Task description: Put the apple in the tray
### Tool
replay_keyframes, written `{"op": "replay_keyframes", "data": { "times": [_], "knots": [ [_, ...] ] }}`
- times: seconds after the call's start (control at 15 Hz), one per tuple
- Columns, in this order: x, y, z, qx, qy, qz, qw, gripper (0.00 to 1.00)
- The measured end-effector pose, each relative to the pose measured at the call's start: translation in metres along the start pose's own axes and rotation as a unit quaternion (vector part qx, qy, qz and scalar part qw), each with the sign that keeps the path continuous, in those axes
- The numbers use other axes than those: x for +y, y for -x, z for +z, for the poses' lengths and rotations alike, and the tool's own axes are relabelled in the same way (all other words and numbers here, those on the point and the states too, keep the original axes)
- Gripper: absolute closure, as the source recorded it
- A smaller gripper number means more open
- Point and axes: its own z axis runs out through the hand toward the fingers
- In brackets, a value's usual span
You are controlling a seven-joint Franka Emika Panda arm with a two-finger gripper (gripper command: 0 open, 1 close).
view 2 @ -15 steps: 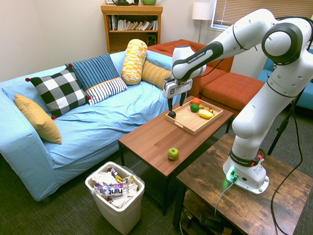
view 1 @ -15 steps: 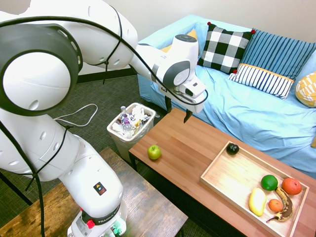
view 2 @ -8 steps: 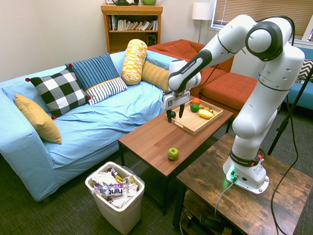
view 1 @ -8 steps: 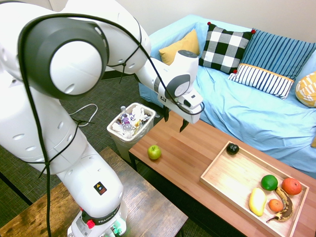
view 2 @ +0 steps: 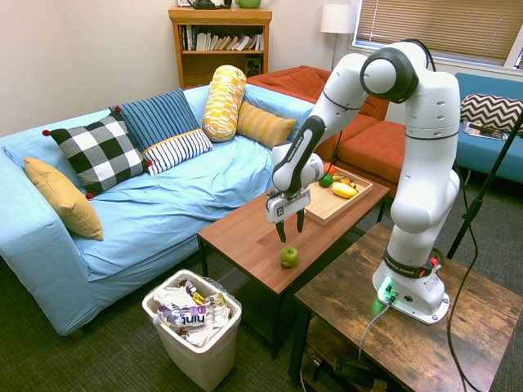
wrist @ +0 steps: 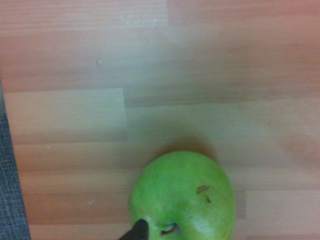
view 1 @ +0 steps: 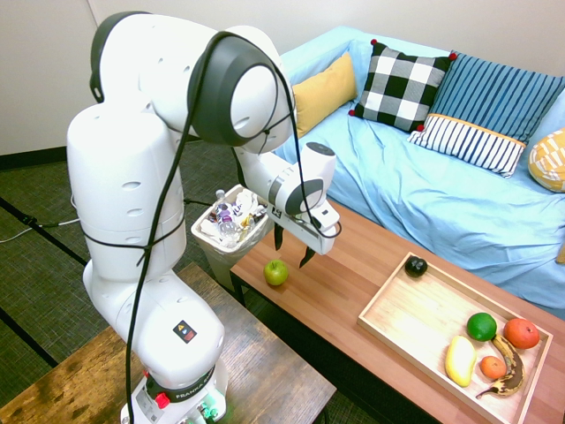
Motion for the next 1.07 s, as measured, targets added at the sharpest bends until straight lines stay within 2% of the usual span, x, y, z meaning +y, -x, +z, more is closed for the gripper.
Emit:
{"op": "replay_keyframes", "data": {
  "times": [0.93,1.0,1.07],
  "knots": [
    [-0.024,0.014,0.062,-0.027,0.037,-0.017,0.999,0.0],
    [-0.027,0.014,0.065,-0.029,0.037,-0.015,0.999,1.0],
    [-0.028,0.013,0.069,-0.031,0.038,-0.014,0.999,1.0]
  ]
}}
